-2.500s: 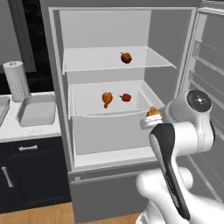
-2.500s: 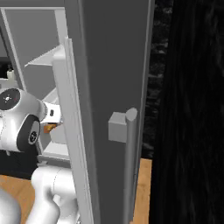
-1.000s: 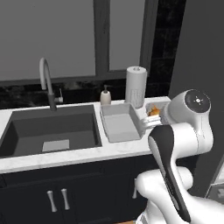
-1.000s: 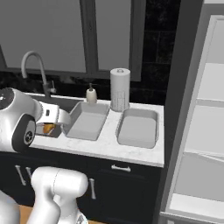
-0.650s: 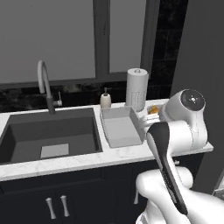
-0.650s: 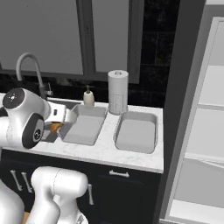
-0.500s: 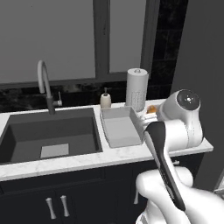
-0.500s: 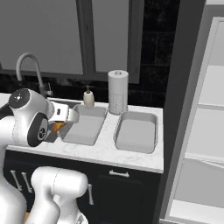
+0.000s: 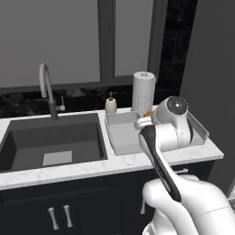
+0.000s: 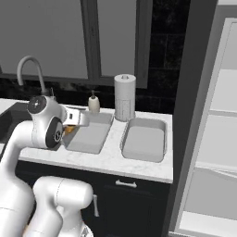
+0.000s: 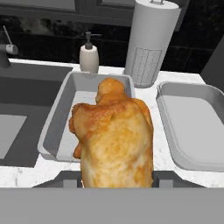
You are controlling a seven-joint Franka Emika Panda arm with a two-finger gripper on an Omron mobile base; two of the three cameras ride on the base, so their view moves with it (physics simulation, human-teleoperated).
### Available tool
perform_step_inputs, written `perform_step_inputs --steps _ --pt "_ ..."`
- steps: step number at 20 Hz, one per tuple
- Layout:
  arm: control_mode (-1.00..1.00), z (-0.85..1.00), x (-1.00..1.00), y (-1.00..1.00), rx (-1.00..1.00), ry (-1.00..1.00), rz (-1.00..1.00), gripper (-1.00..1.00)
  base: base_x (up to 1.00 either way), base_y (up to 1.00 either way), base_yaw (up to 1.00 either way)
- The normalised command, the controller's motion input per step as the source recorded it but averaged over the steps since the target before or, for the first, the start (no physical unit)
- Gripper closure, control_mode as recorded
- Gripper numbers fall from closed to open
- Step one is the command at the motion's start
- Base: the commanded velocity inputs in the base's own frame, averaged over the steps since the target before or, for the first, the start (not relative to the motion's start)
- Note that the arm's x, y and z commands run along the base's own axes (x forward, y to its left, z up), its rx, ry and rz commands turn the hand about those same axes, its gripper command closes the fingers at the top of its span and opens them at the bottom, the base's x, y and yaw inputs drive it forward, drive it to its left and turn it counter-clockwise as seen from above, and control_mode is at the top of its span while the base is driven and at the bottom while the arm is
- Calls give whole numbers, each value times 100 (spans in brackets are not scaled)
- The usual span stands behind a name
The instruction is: Place one bell pepper and one chicken drumstick in each tupperware on the nearby counter, to pack two identical lunches.
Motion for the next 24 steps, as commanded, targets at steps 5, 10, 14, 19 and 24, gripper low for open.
perform_step_inputs --steps 5,10,14,19,24 --pt "-100 -43 53 0 0 10 0 100 0 0 0" --pt "-100 -32 39 0 0 14 0 100 0 0 0" --pt "-100 -24 38 0 3 11 0 100 0 0 0" --pt "-100 -12 38 0 7 2 0 100 0 0 0" --pt "-100 -23 30 0 0 0 0 100 0 0 0"
